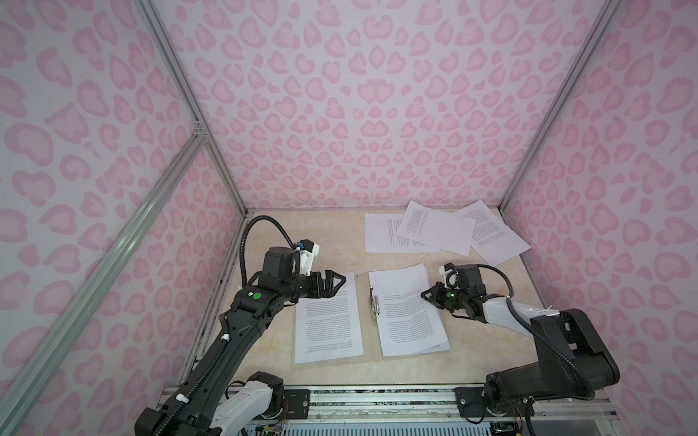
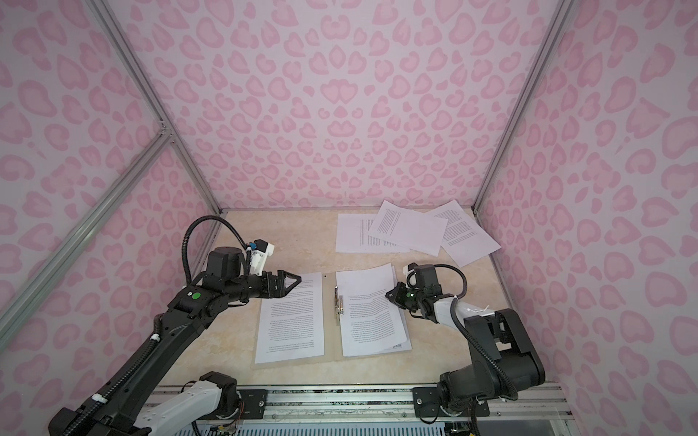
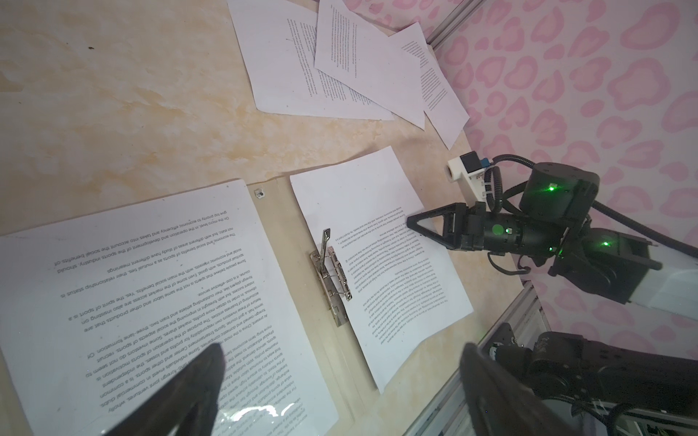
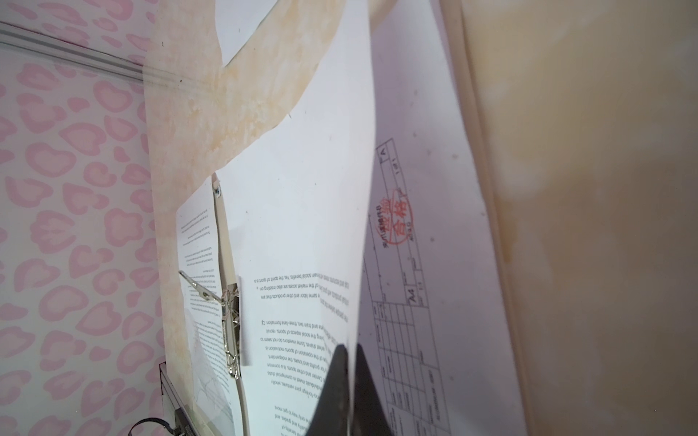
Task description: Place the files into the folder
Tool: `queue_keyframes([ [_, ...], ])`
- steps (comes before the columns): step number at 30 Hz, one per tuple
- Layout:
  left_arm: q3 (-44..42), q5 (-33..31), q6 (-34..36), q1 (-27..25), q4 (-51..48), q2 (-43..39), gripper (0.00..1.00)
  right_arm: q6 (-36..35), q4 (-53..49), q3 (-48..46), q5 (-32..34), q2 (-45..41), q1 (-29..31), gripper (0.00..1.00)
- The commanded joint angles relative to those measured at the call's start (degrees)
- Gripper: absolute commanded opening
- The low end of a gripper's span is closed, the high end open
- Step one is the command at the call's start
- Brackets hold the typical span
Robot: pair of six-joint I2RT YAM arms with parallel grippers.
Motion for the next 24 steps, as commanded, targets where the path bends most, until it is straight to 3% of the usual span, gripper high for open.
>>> queue_keyframes([
  [1,-0.24,-0.43,0.54,-0.05,0.19,-0.03,0.98,0.09,0.79,-0.87,0.97,-1.02,0.04,0.22],
  [3,-0.32,-0.43,0.49,-0.05,0.15,-0.03,0.98,-0.1,-0.54,-1.36,2.69,-2.3,0.07,0.36],
  [7,-0.3,-0.35,0.49,-0.08,0.12,0.08,0.98,-1.52,-5.21,-1.34,6.95,-4.67,0.05,0.54],
  [12,-0.28,-0.45,0.49,-0.04,0.19,0.15,0.98,-4.84,-16.83,2.65,19.75,-7.2,-0.58,0.73],
  [16,-0.32,-0.52,0.48,-0.07,0.1,0.22,0.98,-4.31,-15.67,4.6,24.37,-9.44,-3.23,0.87],
  [20,0.05,-0.64,0.49,-0.08,-0.01,0.61,0.98,-2.25,-11.14,9.95,25.67,-5.07,-6.34,0.97],
  [24,-0.03,-2.52,0.4,0.04,-0.87,0.89,0.98,-1.83,-7.04,17.04,24.13,3.81,-9.57,0.97],
])
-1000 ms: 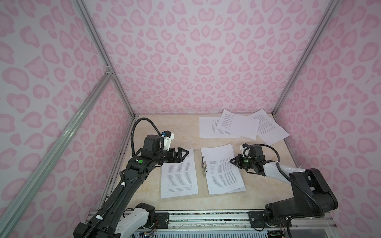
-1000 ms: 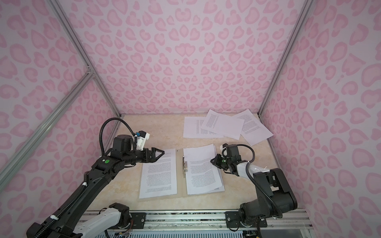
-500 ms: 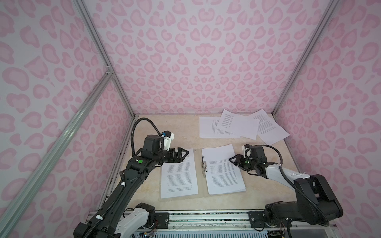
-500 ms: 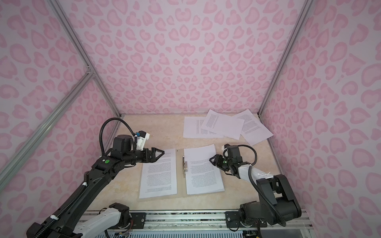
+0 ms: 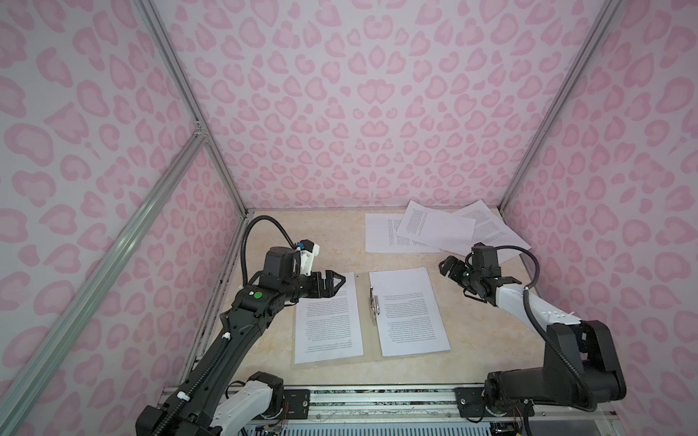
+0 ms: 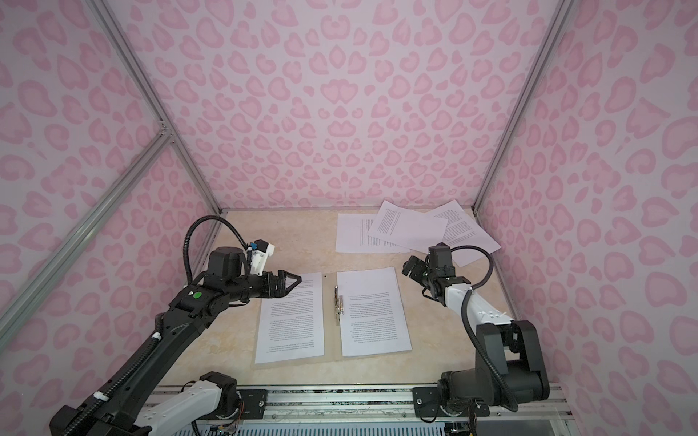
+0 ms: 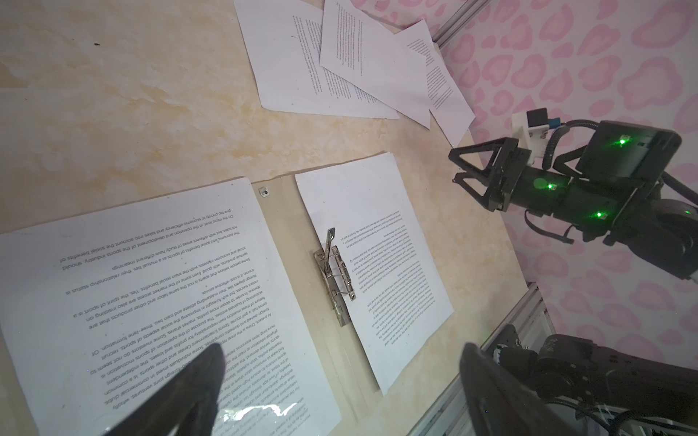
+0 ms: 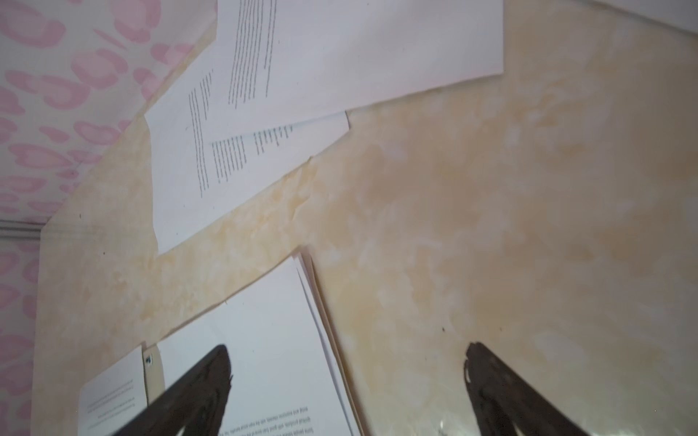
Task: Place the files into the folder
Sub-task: 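Release the text sheet and move the right gripper toward the remaining loose sheets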
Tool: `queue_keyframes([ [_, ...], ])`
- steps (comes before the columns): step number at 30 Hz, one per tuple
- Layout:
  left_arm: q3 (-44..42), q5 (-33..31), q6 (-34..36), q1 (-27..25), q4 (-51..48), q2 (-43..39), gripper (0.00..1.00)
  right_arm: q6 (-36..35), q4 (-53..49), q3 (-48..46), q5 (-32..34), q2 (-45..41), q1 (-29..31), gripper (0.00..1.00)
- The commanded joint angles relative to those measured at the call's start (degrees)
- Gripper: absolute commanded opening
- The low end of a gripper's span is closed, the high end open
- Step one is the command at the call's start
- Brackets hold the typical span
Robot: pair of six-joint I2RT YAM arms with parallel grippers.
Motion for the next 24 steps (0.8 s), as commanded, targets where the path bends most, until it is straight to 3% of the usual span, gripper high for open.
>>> queue_keyframes([
  [1,0.14,-1.91,0.23,0.08,-1.1,0.32,0.98,0.5,4.33,5.13,1.44,6.76,-2.01,0.97],
  [6,0.45,-3.47,-1.54,0.34,-1.07,0.67,0.98,2.89,9.92,13.37,-0.16,18.49,-7.4,0.91],
  [11,0.01,-1.37,-2.79,0.38,-0.58,2.28,0.98,-0.1,3.28,24.6,6.13,26.01,-11.18,0.89],
  [16,0.11,0.7,-3.04,0.44,0.03,4.36,0.98,-1.14,-1.54,34.0,6.56,34.05,-14.76,0.88],
  [24,0.62,0.66,-2.82,0.42,-0.24,4.97,0.98,-2.32,-4.57,39.35,5.22,39.52,-19.43,0.88],
])
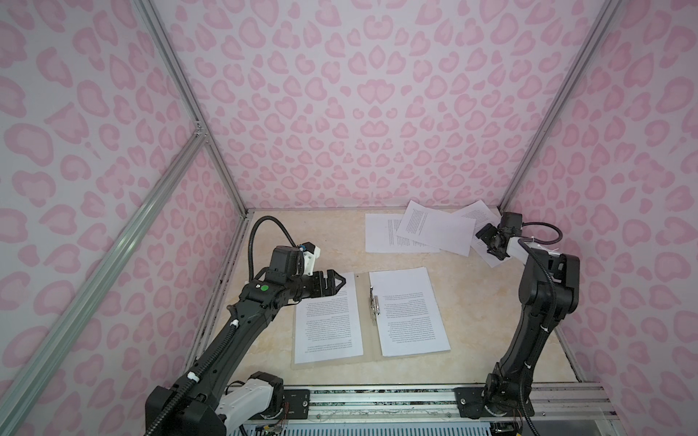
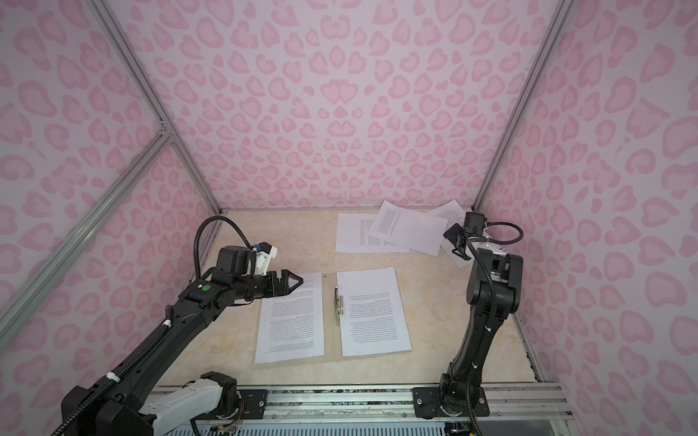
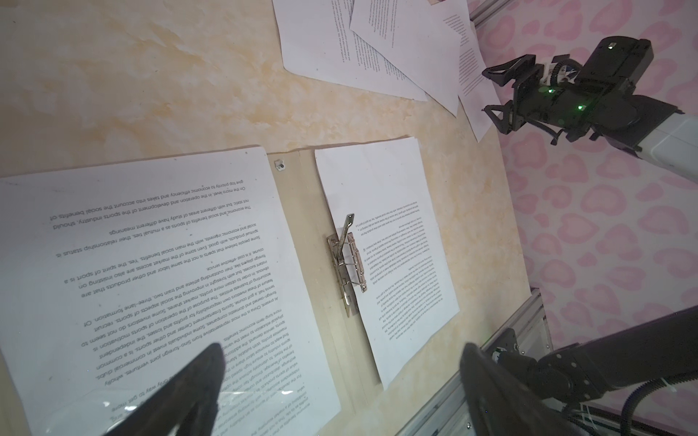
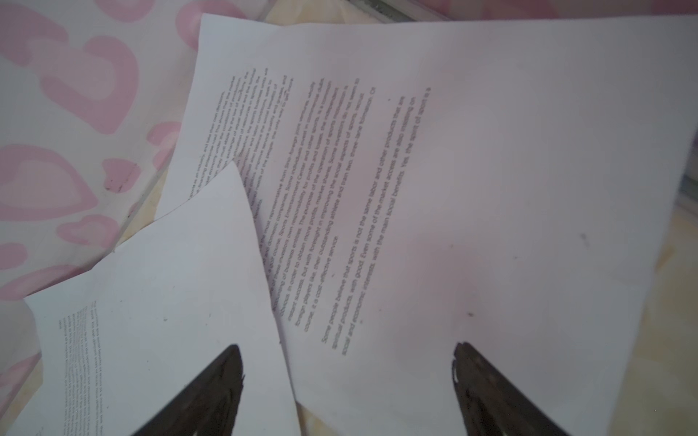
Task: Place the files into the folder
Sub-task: 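Release the text sheet and move the right gripper toward the remaining loose sheets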
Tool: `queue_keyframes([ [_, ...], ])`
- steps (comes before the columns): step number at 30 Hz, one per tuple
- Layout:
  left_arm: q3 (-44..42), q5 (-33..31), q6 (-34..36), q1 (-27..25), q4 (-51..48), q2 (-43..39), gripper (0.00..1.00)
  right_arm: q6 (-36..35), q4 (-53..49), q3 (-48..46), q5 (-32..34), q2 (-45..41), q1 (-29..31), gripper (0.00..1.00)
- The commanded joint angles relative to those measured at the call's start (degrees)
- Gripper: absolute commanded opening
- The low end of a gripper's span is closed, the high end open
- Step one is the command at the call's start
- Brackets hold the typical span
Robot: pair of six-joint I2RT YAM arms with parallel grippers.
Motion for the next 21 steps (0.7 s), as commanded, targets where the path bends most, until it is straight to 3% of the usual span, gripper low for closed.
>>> queue_keyframes([
  [1,0.62,0.78,0.02,0.14,1.07,0.53,0.98,-1.74,-2.94,0.85,-0.89,1.52,-0.66,0.88],
  [5,1.0,1.99,-0.94,0.07,2.0,1.31,0.98,-0.3,-6.03,0.17,-1.57,2.09,-0.71,0.88],
  [9,1.81,2.4,-1.77,0.14,2.45,1.77,0.98,3.9,-2.71,-5.7,-6.28,-0.31,-0.75,0.87],
  [15,3.62,3.73,-2.96,0.1,2.82,3.57,0.98,10.03,7.64,-23.12,-12.46,-10.13,0.29,0.86],
  [21,5.36,6.46,-5.96,-0.12,4.99,5.67,0.98,13.13,13.71,-44.15,-13.76,-25.86,3.61,0.86],
])
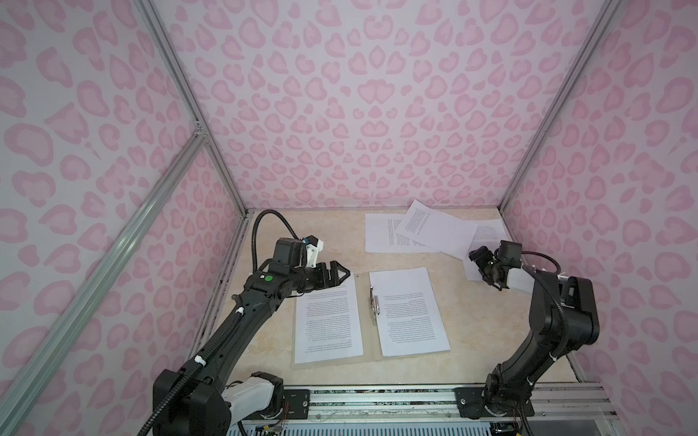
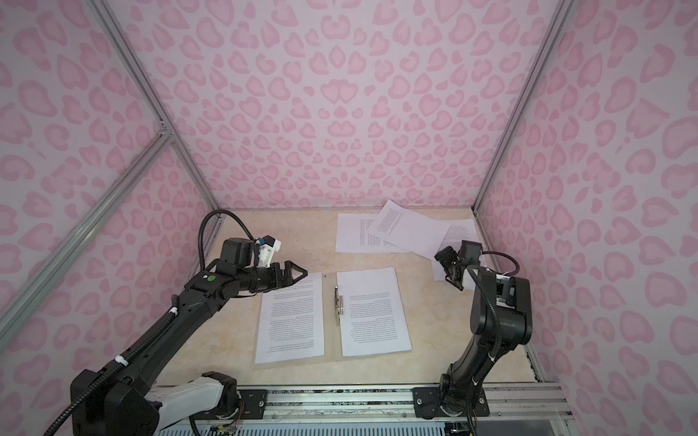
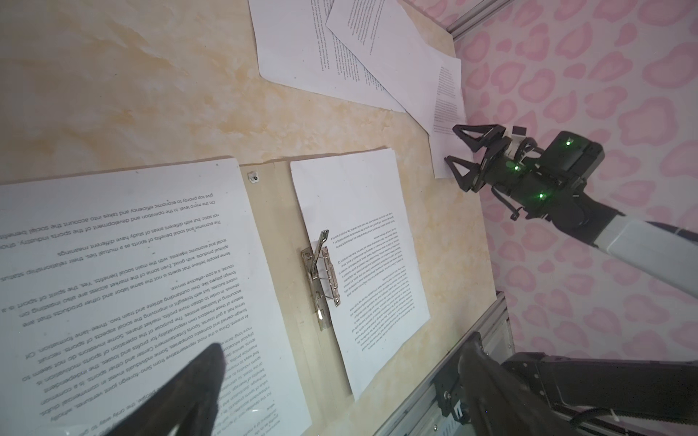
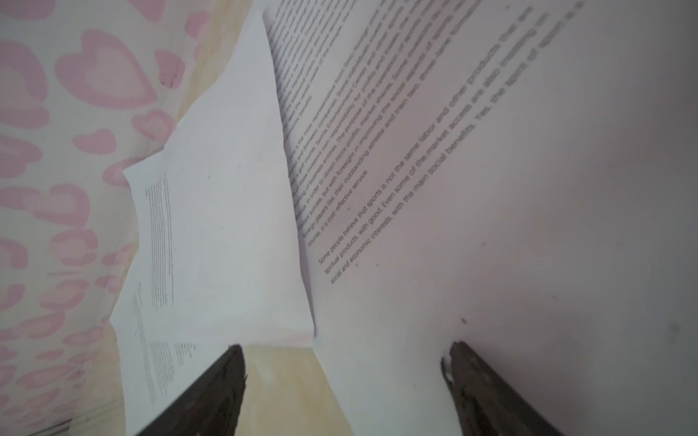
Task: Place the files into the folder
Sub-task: 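Release the text sheet and move the right gripper toward the remaining loose sheets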
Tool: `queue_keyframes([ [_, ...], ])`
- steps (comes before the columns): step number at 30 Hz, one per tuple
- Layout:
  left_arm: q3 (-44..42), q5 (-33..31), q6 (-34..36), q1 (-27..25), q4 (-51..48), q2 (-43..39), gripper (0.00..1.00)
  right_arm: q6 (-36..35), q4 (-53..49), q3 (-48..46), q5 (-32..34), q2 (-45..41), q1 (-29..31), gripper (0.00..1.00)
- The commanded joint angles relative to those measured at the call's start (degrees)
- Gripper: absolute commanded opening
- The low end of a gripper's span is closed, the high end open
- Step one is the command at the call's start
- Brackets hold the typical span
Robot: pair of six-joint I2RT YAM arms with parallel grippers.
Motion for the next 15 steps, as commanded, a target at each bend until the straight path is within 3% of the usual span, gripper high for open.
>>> queue_keyframes([
  [1,1.75,2.51,-1.86,-0.4,2.88,1.23,0.98,4.04,-3.52,-9.4,-1.28,-6.92,2.38,0.85],
  [7,4.88,2.81,-3.1,-5.77,4.0,4.44,0.98,4.71,-9.53,-19.16,3.51,-23.87,12.38,0.85],
  [12,10.76,1.13,-3.5,-13.68,4.42,10.52,0.98,-0.54,-15.16,-17.0,7.72,-30.24,11.12,0.87],
  [15,15.47,0.76,-4.15,-19.98,6.19,17.51,0.98,-4.33,-12.48,-13.75,4.76,-29.31,5.25,0.87],
])
